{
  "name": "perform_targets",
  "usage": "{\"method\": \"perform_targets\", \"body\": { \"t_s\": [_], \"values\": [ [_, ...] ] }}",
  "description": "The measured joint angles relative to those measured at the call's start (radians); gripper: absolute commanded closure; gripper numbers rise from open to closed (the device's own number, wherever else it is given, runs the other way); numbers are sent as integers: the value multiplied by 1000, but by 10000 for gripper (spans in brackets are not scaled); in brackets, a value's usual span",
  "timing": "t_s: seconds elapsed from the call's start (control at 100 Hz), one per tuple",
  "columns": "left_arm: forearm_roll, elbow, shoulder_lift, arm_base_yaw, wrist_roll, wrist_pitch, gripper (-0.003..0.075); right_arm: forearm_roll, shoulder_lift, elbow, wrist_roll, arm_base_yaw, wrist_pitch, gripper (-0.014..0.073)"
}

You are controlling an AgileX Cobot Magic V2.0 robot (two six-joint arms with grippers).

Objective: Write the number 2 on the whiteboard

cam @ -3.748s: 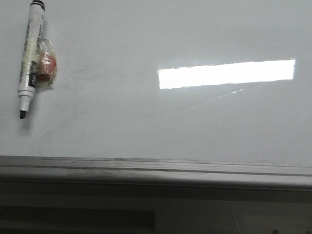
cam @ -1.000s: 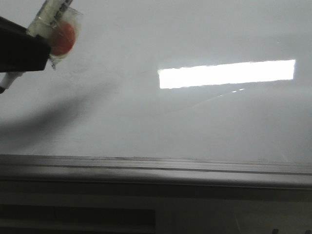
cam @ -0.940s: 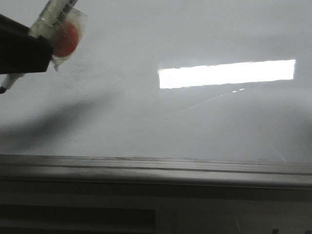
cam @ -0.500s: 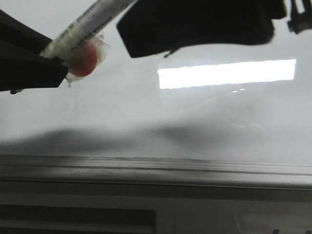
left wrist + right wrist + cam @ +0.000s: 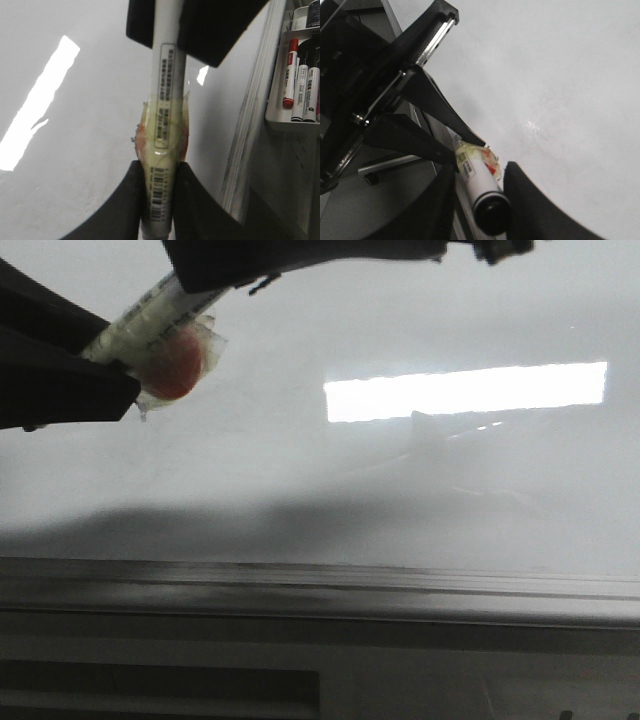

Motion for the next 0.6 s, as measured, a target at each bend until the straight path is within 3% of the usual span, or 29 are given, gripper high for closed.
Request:
{"method": "perform_targets", "body": {
  "t_s": [0.06,0.26,0.33,0.5,0.6],
  "values": [
    [6,2,0,0,2,5,739,2,5,0,0,0,0,671],
    [15,4,2,0,11,9,724,3,10,-2,0,1,0,665],
    [15,4,2,0,11,9,657,-1,10,-2,0,1,-7,665],
    [10,4,-21,0,5,31,412,-9,10,-6,0,-10,15,664],
    [4,2,-72,0,5,78,370,-9,7,-37,0,-53,112,664]
  ]
}}
